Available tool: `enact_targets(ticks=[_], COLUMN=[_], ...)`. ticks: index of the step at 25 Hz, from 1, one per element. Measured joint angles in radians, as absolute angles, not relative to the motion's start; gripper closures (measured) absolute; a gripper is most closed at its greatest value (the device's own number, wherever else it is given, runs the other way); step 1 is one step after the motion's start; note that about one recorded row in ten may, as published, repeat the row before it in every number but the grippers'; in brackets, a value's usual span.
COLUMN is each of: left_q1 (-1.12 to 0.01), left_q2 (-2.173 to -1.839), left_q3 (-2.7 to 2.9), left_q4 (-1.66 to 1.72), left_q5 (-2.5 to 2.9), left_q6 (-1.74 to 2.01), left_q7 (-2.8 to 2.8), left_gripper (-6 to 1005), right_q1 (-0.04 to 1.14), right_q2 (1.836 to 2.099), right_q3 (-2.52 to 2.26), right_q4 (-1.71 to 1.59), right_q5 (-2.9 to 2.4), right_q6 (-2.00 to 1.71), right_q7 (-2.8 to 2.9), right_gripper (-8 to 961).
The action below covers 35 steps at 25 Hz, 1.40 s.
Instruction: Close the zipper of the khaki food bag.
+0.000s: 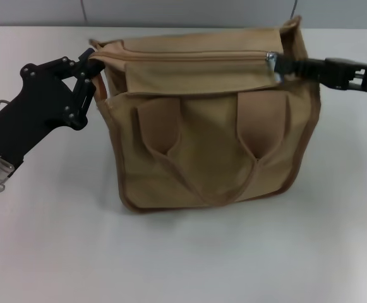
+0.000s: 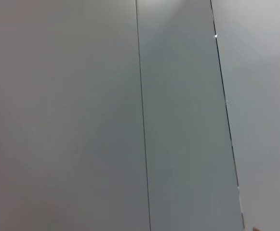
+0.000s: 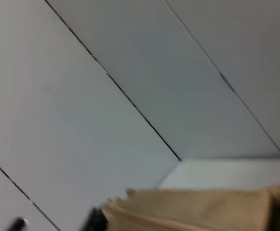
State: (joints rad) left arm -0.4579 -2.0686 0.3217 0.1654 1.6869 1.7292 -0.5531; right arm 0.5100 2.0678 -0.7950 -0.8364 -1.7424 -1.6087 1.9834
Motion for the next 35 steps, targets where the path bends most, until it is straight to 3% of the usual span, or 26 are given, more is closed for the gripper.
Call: enact_targets(ticks=[4, 9, 11, 16, 19, 22, 23, 24, 28, 31, 33, 35], left_q1=[-0.455, -0.449, -0.447, -0.436, -0.426, -0.421, -0.418, -0.418, -0.41, -0.41, -0.41, -0.412], left_q2=[-2.069, -2.067, -2.066, -2.065, -2.06, -2.048, -2.022, -2.022, -1.96, -1.95, -1.952, -1.962], left_q3=[0.319, 0.32, 0.325, 0.34, 0.366, 0.383, 0.392, 0.392, 0.401, 0.486, 0.525, 0.619], left_q4=[0.168, 0.177, 0.208, 0.271, 0.341, 0.385, 0.411, 0.411, 0.414, 0.415, 0.416, 0.416], left_q5=[1.687, 1.689, 1.697, 1.717, 1.744, 1.762, 1.769, 1.769, 1.775, 1.788, 1.789, 1.79], left_q6=[1.726, 1.725, 1.725, 1.724, 1.738, 1.769, 1.818, 1.818, 1.939, 1.991, 1.993, 1.994], left_q7=[-0.566, -0.596, -0.664, -0.813, -0.935, -1.026, -1.109, -1.109, -1.257, -1.278, -1.273, -1.238], left_gripper=[901, 894, 892, 885, 881, 790, 760, 730, 574, 431, 223, 218], right_q1=[0.481, 0.451, 0.44, 0.435, 0.442, 0.446, 0.45, 0.45, 0.458, 0.46, 0.462, 0.462], right_q2=[2.053, 2.042, 2.021, 2.019, 2.028, 2.034, 2.039, 2.039, 2.049, 2.054, 2.057, 2.058], right_q3=[-0.769, -0.68, -0.693, -0.707, -0.707, -0.707, -0.706, -0.706, -0.719, -0.736, -0.751, -0.755], right_q4=[-0.761, -0.687, -0.634, -0.598, -0.597, -0.597, -0.596, -0.596, -0.594, -0.582, -0.566, -0.555], right_q5=[-1.618, -1.588, -1.605, -1.756, -1.844, -1.878, -1.905, -1.905, -1.924, -1.932, -1.932, -1.933], right_q6=[-1.676, -1.886, -2.001, -2.05, -2.044, -2.035, -2.021, -2.021, -1.985, -1.965, -1.948, -1.94], right_q7=[1.838, 1.581, 1.425, 1.274, 1.243, 1.234, 1.224, 1.224, 1.203, 1.173, 1.144, 1.123], right_gripper=[936, 764, 517, 293, 252, 211, 197, 197, 198, 198, 198, 198])
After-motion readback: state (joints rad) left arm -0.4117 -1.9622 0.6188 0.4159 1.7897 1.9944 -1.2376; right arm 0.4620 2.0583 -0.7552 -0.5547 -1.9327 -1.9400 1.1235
